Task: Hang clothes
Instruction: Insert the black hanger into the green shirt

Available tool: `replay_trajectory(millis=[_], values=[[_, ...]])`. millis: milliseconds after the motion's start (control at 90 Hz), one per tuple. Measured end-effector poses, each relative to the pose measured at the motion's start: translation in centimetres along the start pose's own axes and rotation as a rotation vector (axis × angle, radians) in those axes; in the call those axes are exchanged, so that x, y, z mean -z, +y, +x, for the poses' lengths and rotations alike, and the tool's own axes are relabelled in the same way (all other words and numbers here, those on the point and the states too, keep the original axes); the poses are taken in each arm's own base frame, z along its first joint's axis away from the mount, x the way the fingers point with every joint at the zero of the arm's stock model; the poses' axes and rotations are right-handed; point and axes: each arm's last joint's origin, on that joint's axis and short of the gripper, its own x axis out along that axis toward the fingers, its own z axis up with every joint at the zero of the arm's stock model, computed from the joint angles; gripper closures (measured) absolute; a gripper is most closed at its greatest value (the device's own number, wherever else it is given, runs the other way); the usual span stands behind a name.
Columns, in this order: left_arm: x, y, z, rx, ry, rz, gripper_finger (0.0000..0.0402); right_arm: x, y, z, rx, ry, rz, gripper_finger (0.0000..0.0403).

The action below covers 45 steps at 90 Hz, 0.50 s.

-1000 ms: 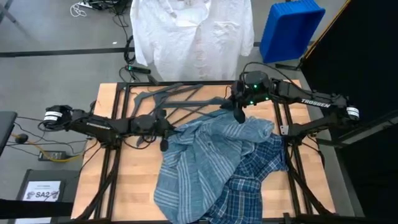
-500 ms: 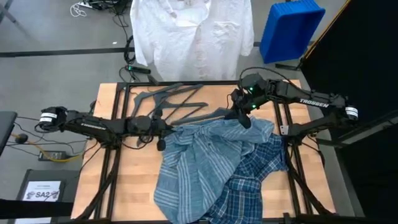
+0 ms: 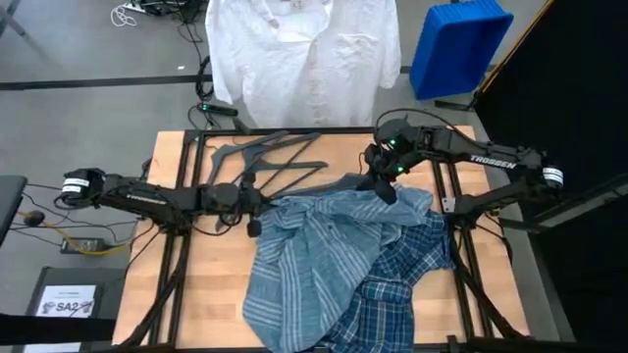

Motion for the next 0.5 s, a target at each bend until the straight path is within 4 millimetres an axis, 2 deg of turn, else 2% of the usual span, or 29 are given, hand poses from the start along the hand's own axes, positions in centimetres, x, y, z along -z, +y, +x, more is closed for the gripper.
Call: replay_trajectory(millis=[244,500], values=[[-0.1,0.1,0.0,-0.017,0.070,0.037,0.0401,-0.3,-0.2,2.5,0.004,0.058,-0.006,0.0392],[0.1,0.1,0.0,-0.012,0.131,-0.015,0.0401,-0.7,-0.4,3.3,0.011,0.025,-0.012,0.0392]])
